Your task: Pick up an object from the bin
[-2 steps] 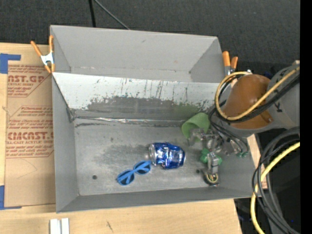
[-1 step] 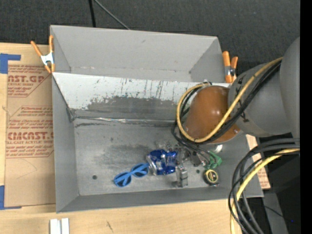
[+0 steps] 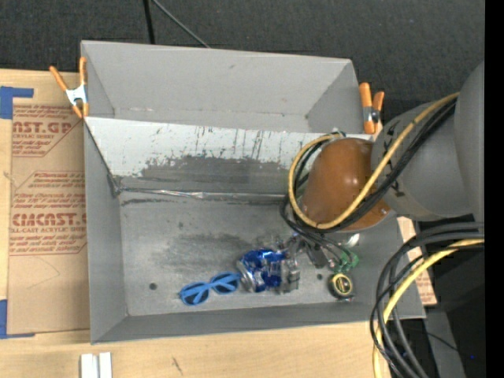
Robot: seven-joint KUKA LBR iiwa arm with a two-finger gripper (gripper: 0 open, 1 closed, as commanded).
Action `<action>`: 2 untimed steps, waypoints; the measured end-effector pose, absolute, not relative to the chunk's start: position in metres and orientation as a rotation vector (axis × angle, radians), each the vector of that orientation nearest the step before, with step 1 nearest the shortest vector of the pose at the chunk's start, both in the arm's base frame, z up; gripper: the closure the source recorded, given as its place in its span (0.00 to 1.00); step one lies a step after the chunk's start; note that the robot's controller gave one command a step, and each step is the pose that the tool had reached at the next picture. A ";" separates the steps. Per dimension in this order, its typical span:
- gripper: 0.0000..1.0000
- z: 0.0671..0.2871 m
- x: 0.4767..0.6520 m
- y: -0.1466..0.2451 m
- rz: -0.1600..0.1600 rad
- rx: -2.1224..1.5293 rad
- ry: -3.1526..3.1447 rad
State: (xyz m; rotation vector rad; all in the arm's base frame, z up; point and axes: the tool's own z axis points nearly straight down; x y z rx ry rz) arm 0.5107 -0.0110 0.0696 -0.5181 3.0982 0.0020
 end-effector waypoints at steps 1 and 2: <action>1.00 0.162 0.510 0.006 -0.001 -0.561 3.083; 1.00 0.256 0.540 0.007 -0.003 -0.559 3.080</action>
Offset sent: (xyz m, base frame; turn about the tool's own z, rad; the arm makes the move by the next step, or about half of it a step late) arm -0.0027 0.0158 0.0884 -0.0277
